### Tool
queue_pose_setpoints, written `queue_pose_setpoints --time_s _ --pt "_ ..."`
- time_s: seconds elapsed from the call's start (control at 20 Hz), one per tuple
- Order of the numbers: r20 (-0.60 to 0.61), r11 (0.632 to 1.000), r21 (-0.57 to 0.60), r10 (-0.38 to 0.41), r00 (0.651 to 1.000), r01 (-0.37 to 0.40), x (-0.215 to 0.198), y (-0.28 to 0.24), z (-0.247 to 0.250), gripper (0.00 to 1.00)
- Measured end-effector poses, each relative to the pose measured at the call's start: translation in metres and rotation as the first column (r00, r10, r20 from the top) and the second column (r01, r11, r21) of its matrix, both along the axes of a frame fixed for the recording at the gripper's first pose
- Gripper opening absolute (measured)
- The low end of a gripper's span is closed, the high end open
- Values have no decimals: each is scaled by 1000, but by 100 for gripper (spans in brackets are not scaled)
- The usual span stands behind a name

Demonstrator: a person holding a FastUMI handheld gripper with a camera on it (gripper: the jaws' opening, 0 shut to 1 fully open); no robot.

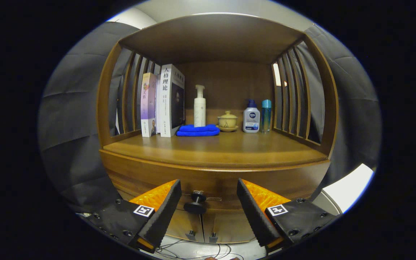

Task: Pull open the drawer, take out the items inside it, and place them on the countertop above the cabinet.

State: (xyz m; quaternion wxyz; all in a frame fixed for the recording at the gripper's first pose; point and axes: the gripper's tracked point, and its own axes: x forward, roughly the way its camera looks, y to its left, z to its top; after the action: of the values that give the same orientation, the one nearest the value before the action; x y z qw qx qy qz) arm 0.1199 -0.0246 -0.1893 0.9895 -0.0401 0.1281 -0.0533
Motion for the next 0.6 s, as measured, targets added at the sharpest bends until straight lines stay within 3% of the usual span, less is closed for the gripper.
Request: queue_pose_setpoints --time_s 0.45,0.6 --pt "-76 997 -67 -31 997 26 18 1 -49 98" --pt "-78 998 -55 -43 996 38 20 2 -54 89"
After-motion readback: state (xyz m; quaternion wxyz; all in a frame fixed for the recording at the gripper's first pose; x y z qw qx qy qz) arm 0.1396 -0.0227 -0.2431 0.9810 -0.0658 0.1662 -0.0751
